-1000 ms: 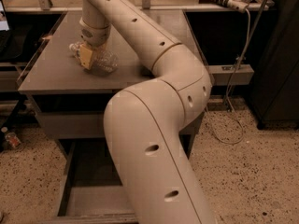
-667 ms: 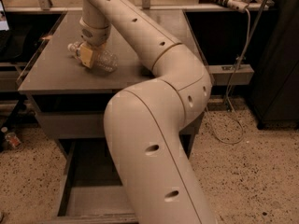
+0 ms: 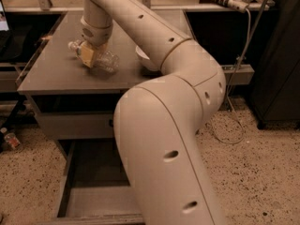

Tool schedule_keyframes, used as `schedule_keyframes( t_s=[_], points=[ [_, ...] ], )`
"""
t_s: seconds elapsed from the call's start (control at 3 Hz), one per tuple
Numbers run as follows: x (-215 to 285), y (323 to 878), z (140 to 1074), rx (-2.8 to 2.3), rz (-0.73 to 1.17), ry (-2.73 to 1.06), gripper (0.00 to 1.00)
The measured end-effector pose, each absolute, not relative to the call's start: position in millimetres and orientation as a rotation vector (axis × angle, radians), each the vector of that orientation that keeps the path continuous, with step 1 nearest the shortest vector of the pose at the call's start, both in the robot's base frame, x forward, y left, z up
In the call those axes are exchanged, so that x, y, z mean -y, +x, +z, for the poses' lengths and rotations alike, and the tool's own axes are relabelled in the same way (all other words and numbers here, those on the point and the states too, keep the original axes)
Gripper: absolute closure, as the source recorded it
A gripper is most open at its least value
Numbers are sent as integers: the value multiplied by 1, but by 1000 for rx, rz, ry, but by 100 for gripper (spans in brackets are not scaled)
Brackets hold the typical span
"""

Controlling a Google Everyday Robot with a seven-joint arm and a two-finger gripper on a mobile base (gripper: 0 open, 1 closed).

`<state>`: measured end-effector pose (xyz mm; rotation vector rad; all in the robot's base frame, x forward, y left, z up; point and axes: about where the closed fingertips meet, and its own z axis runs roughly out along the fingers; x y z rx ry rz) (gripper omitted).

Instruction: Place water bottle into middle drawer

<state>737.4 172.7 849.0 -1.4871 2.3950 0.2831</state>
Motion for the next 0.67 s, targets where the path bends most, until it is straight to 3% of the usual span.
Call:
schedule_keyframes(
  t_s=[0.67],
  points=[
    [-158,682,851,-2412,264,-1438,100]
  ],
)
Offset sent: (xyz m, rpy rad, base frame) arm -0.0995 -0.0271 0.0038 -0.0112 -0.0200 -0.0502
